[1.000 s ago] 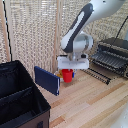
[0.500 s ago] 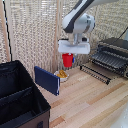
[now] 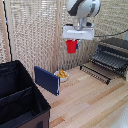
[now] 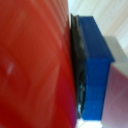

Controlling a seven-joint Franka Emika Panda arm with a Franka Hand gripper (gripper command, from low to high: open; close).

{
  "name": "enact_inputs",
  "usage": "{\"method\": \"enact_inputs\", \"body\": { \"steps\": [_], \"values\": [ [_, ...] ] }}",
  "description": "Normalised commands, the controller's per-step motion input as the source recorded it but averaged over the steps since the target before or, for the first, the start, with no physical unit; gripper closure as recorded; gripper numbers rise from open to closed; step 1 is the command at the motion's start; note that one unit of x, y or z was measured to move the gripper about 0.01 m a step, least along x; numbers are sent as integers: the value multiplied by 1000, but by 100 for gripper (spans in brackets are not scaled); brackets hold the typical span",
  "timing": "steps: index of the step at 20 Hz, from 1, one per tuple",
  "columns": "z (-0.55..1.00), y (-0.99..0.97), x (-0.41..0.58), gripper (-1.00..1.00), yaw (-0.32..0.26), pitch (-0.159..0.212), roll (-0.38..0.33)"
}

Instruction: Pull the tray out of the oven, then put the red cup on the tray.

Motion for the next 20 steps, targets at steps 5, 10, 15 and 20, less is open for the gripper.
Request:
{"method": "enact_inputs", "body": {
  "steps": [5,10,15,20],
  "values": [
    [408,-961,30,100,-79,54,0],
    [181,-936,0,100,-80,11,-18],
    [5,-922,0,100,-79,16,-41],
    [-108,-933,0,100,-72,48,-15]
  ]
}}
